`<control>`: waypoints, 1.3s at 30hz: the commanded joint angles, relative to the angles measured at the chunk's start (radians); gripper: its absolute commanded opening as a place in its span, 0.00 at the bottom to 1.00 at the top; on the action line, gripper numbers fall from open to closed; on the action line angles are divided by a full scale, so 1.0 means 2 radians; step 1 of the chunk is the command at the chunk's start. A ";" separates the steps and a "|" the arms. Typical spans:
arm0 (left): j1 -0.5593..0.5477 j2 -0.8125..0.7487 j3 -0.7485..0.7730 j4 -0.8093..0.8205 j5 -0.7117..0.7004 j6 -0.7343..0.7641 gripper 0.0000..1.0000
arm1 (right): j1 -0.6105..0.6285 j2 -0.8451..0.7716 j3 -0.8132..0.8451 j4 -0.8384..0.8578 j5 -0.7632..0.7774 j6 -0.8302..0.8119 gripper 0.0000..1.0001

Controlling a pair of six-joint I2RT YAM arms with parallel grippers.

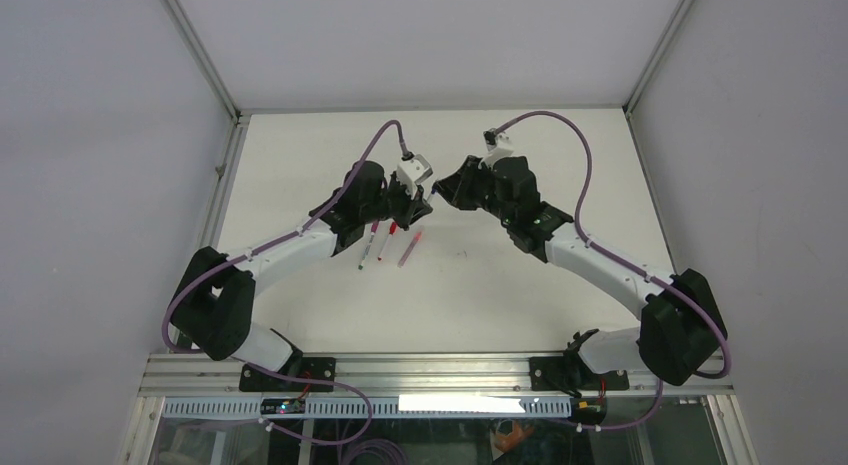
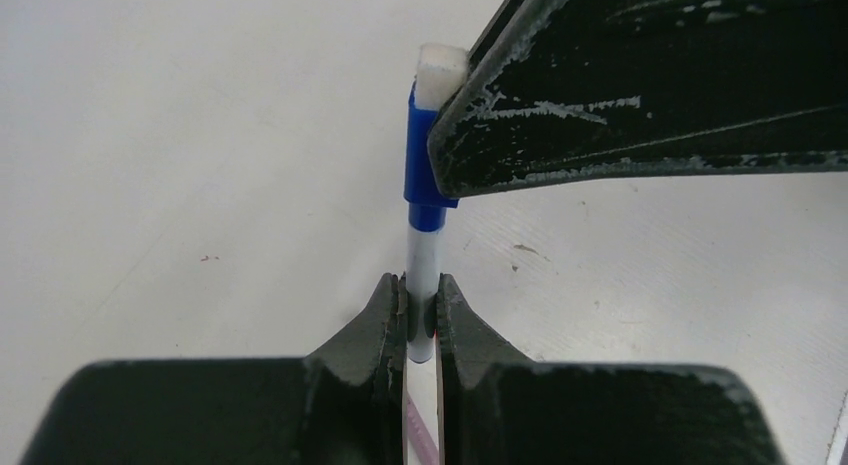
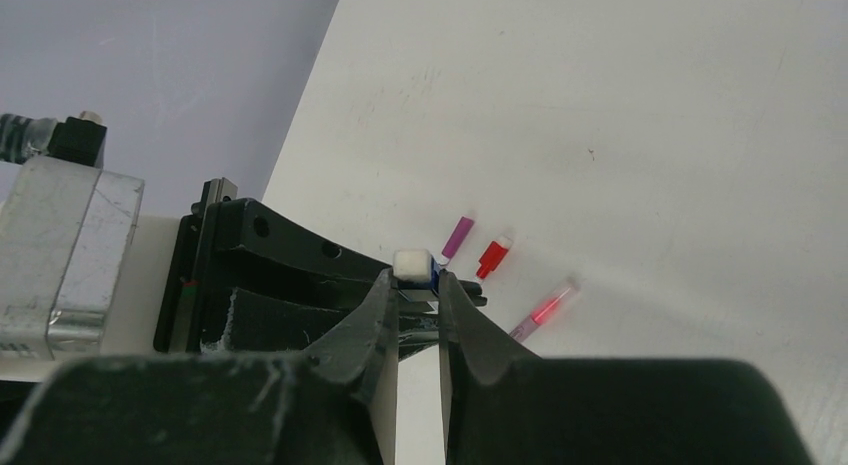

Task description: Insert the pens into the pen caps

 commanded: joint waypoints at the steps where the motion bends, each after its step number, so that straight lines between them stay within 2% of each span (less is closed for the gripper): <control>1: -0.003 -0.060 0.039 0.158 -0.005 -0.010 0.00 | 0.029 0.003 -0.017 -0.162 -0.060 -0.030 0.00; 2: -0.003 -0.060 0.032 0.156 -0.008 -0.015 0.00 | 0.027 -0.007 -0.009 -0.166 -0.048 -0.040 0.00; 5: -0.004 -0.053 0.018 0.134 -0.018 -0.026 0.00 | 0.018 -0.042 0.023 -0.174 -0.015 -0.075 0.12; 7: -0.005 -0.047 0.009 0.112 -0.025 -0.025 0.00 | 0.010 -0.069 0.044 -0.171 0.003 -0.095 0.17; 10: -0.006 -0.044 0.000 0.073 -0.035 -0.024 0.00 | 0.004 -0.119 0.040 -0.126 0.020 -0.112 0.34; 14: -0.010 -0.035 0.011 -0.001 -0.044 -0.022 0.00 | 0.000 -0.168 0.035 -0.111 0.053 -0.125 0.46; 18: -0.028 0.002 0.051 -0.101 -0.069 -0.028 0.00 | -0.005 -0.211 0.005 -0.119 0.077 -0.124 0.52; 27: -0.103 0.102 0.133 -0.251 -0.166 -0.072 0.00 | -0.012 -0.264 -0.027 -0.191 0.113 -0.118 0.52; 30: -0.125 0.130 0.150 -0.274 -0.199 -0.094 0.00 | -0.014 -0.270 -0.035 -0.198 0.115 -0.118 0.53; 39: -0.153 0.169 0.162 -0.301 -0.226 -0.150 0.00 | -0.021 -0.256 -0.042 -0.204 0.095 -0.109 0.54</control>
